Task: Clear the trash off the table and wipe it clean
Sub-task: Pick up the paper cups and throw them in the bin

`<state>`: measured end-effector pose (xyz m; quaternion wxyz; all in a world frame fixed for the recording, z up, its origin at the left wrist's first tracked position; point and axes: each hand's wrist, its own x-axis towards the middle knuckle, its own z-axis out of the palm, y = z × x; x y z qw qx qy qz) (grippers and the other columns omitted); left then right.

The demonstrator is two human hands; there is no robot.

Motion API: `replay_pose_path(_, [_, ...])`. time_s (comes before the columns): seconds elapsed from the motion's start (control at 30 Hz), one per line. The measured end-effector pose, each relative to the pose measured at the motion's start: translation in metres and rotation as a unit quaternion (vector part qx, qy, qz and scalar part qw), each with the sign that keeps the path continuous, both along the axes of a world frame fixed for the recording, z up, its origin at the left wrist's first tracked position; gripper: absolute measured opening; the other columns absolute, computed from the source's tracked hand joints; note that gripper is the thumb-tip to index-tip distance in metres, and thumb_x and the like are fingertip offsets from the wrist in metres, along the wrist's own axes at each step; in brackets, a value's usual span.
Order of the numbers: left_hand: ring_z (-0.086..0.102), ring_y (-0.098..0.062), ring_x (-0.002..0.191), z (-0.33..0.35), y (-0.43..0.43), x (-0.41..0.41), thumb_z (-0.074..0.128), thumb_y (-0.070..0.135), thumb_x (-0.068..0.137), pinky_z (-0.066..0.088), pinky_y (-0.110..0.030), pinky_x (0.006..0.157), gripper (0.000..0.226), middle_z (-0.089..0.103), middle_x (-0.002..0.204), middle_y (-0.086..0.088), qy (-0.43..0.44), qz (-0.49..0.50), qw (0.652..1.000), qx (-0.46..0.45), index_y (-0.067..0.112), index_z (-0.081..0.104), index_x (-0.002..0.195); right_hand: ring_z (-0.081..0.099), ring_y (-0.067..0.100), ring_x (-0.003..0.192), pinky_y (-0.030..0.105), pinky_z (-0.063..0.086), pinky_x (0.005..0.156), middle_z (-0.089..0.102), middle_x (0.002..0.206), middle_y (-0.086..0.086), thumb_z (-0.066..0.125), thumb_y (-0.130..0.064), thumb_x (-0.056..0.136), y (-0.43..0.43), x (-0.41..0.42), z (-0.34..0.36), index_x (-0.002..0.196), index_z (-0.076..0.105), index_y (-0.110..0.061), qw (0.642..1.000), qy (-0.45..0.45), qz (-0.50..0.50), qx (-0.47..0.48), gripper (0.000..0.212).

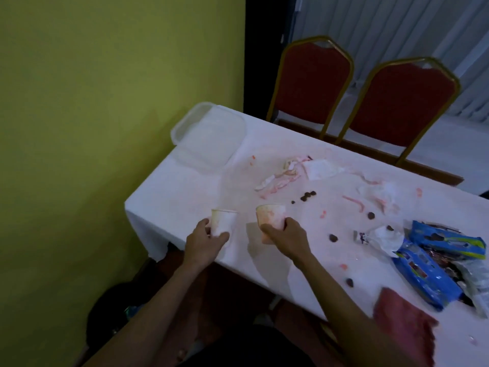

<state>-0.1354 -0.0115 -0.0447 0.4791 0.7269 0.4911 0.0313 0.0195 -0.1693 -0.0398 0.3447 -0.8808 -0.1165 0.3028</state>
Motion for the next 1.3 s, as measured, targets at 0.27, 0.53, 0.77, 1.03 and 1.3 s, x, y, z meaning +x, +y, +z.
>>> replay_pose_path(0.27, [0.068, -0.022, 0.094, -0.002, 0.05, -0.14, 0.067, 0.05, 0.065, 0.057, -0.042, 0.082, 0.058, 0.072, 0.106, -0.004, -0.049, 0.13, 0.989, -0.044, 0.016, 0.067, 0.112, 0.058, 0.014, 0.095, 0.016, 0.043, 0.066, 0.062, 0.114, -0.002, 0.067, -0.06, 0.084, 0.108, -0.143, -0.004, 0.124, 0.058, -0.017, 0.984, 0.022, 0.174, 0.022, 0.059])
replay_pose_path(0.53, [0.071, -0.018, 0.084, -0.02, 0.074, -0.266, 0.071, 0.045, 0.073, 0.058, -0.037, 0.077, 0.04, 0.076, 0.092, 0.001, -0.073, 0.287, 0.948, -0.12, 0.018, 0.076, 0.102, 0.057, 0.022, 0.125, 0.039, 0.045, 0.107, 0.056, 0.142, 0.002, 0.075, -0.06, 0.077, 0.174, -0.263, -0.021, 0.145, 0.05, -0.017, 0.96, 0.073, 0.266, 0.039, 0.084])
replay_pose_path(0.77, [0.069, -0.018, 0.082, -0.042, 0.074, -0.319, 0.068, 0.028, 0.086, 0.059, -0.036, 0.074, 0.036, 0.072, 0.092, -0.002, -0.117, 0.418, 0.877, -0.208, 0.007, 0.069, 0.115, 0.06, 0.018, 0.117, 0.031, 0.046, 0.093, 0.061, 0.13, -0.006, 0.073, -0.056, 0.08, 0.205, -0.313, -0.039, 0.14, 0.053, -0.021, 0.928, 0.086, 0.362, 0.009, 0.073])
replay_pose_path(1.03, [0.069, -0.015, 0.08, -0.114, 0.068, -0.357, 0.071, 0.023, 0.087, 0.05, -0.023, 0.056, 0.039, 0.072, 0.099, -0.009, -0.105, 0.54, 0.797, -0.247, 0.002, 0.067, 0.119, 0.064, 0.017, 0.108, 0.04, 0.057, 0.092, 0.063, 0.13, 0.0, 0.072, -0.062, 0.076, 0.228, -0.348, -0.116, 0.139, 0.05, -0.02, 0.868, 0.185, 0.451, -0.089, 0.078])
replay_pose_path(1.3, [0.068, -0.02, 0.094, -0.254, 0.086, -0.373, 0.07, 0.034, 0.088, 0.057, -0.034, 0.073, 0.048, 0.07, 0.111, -0.01, -0.081, 0.549, 0.79, -0.261, 0.004, 0.063, 0.125, 0.062, 0.024, 0.116, 0.035, 0.054, 0.093, 0.062, 0.134, 0.006, 0.074, -0.052, 0.081, 0.272, -0.369, -0.267, 0.14, 0.051, -0.015, 0.832, 0.169, 0.504, -0.157, 0.074])
